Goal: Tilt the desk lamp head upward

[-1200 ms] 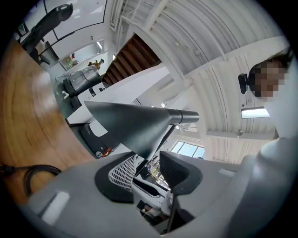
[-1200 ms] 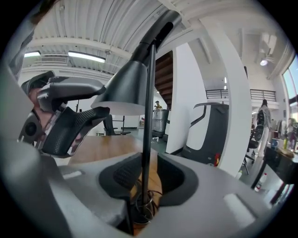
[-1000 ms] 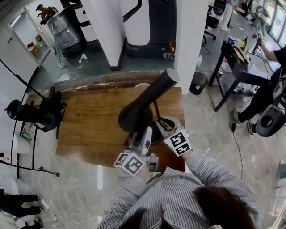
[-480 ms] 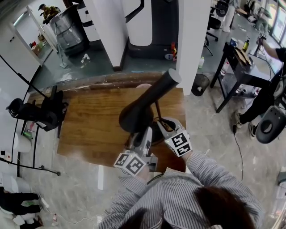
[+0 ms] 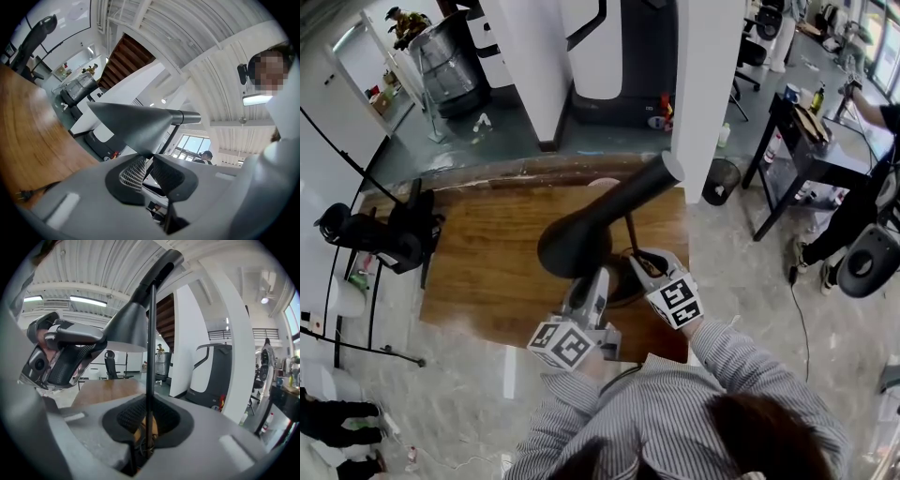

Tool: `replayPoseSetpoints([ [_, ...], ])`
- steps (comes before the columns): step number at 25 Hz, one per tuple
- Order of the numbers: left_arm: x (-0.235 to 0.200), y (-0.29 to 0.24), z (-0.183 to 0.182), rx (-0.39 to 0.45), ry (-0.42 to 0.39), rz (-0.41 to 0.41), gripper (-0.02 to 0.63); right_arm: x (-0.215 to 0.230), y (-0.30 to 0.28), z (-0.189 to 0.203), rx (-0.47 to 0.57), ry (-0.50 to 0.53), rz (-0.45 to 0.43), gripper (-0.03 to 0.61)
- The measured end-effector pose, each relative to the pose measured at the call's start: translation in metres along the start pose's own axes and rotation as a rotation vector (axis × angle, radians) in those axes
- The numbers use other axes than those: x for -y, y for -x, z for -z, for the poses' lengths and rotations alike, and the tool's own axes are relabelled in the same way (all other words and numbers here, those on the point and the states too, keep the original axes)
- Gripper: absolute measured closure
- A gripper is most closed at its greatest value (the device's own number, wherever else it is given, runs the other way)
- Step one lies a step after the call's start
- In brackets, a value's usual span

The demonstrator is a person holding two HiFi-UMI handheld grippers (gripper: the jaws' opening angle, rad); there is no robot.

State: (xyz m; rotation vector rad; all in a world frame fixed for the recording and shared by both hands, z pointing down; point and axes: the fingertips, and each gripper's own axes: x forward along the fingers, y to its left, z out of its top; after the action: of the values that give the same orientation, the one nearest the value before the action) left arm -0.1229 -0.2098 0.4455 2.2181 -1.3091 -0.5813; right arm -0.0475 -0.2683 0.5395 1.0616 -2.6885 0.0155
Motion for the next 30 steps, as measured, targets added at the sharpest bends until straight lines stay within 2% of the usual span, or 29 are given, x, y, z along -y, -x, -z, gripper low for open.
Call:
replayPoseSetpoints([
  [10,-0.002,0.015,-0.031,0.038,-0.084,-0.044,0.575,-0.001,-0.001,-0.002,-0.003,-0.007,-0.016,0.537],
  [30,0.011,0.033,-0.124,0.088,-0.403,-0.083,0.574,-0.001,-0.004,-0.003,0.008,-0.018,0.017,0.537],
])
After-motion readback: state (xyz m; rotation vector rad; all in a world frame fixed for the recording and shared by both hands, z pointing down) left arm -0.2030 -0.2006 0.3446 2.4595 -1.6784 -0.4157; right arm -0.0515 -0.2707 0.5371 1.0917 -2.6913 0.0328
